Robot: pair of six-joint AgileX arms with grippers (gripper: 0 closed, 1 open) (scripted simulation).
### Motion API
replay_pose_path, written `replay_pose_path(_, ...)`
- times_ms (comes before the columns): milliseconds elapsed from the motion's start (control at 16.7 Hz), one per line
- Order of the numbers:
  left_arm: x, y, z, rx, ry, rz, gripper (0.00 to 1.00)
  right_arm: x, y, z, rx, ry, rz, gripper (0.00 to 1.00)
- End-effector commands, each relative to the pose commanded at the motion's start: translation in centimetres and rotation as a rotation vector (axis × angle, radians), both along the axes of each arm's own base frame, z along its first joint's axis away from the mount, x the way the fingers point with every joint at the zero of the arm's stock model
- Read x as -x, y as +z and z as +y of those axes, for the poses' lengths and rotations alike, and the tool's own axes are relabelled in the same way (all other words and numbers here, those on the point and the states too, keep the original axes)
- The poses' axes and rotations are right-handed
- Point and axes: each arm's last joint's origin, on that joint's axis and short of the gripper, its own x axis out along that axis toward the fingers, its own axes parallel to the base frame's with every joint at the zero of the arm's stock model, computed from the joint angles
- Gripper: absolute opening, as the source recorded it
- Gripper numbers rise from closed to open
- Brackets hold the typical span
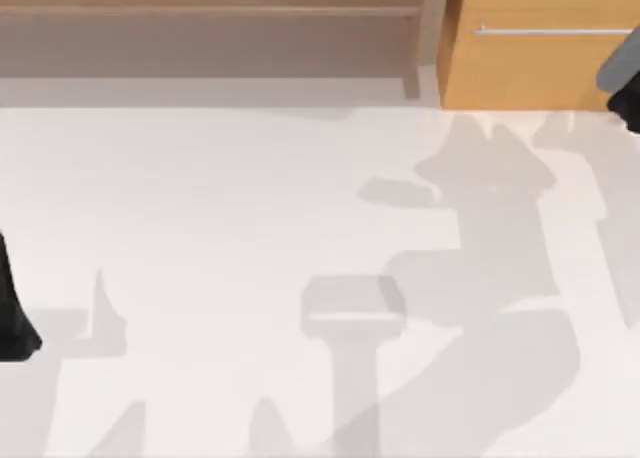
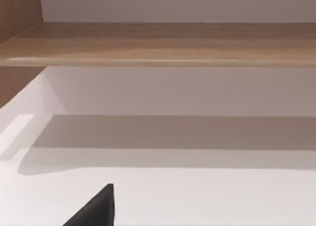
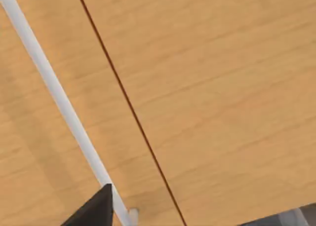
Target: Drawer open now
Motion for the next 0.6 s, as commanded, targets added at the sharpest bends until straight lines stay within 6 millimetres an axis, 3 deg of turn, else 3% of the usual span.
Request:
replay_pose_path(300,0.0,0.0,0.0,0.000,0.000,0.000,1.00,-1.2,-4.2,5.5,0.315,-0.006,-0.010,1.00)
replay_pose_path(600,0.0,0.0,0.0,0.000,0.000,0.000,1.00,-1.2,-5.3,6.9,0.379,-0.007,-0.011,1.00)
